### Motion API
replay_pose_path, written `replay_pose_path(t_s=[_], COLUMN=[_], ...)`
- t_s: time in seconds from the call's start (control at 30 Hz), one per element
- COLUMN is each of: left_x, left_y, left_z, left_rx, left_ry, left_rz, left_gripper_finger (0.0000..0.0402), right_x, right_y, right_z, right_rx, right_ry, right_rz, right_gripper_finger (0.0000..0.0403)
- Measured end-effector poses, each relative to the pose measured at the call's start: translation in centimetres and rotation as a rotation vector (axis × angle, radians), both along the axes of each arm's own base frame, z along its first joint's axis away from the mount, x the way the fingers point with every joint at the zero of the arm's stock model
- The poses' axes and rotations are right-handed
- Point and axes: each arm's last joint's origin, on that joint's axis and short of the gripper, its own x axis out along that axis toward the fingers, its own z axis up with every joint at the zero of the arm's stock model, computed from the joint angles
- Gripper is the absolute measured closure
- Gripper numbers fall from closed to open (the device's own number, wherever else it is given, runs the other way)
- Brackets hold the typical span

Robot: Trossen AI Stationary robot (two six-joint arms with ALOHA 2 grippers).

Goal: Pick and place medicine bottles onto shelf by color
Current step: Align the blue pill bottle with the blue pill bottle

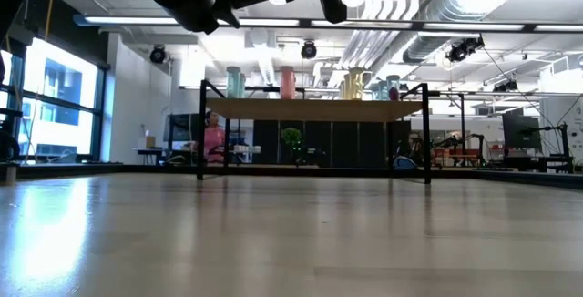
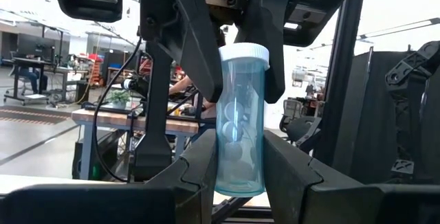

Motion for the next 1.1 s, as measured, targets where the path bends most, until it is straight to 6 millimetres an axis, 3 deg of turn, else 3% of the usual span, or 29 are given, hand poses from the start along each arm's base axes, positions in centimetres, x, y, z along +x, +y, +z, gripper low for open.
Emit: replay_pose_path(t_s=[0.2,1.1], left_x=[0.00,0.10], left_y=[0.02,0.42], left_z=[0.00,-0.38], left_rx=[-0.001,0.000], left_ry=[0.000,0.041], left_rz=[0.001,0.064], left_gripper_finger=[0.0307,0.0181], right_x=[0.00,-0.07], right_y=[0.00,-0.01], right_z=[0.00,-0.23], right_rx=[0.000,0.012], right_ry=[0.000,0.028], right_rz=[0.000,-0.016], right_gripper_finger=[0.0302,0.0304])
